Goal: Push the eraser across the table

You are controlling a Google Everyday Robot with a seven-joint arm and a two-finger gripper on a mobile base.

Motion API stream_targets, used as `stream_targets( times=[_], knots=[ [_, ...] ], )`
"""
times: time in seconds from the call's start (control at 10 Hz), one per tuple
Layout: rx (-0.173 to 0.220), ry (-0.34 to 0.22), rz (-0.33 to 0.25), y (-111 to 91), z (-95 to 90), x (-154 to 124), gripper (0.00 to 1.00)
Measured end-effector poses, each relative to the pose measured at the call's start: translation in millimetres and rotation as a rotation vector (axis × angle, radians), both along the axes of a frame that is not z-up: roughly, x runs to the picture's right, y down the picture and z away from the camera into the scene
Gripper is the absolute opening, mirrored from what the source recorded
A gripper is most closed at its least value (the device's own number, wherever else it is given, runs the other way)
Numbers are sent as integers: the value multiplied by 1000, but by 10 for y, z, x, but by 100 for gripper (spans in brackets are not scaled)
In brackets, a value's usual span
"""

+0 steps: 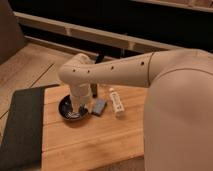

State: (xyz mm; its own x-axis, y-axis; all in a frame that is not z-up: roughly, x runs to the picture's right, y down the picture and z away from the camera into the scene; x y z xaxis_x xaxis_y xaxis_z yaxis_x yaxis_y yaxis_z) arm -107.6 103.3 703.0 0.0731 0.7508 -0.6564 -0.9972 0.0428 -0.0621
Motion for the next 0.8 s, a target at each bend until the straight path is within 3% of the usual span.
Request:
stream_targets(
  times=[0.1,0.2,0.3,0.8],
  knots=[
    [0,0,0,-2,-1,0,20],
    [0,0,1,-5,-1,0,7],
    [-1,1,3,-7,5,5,1],
    [-35,35,29,-371,501,317,0]
  ],
)
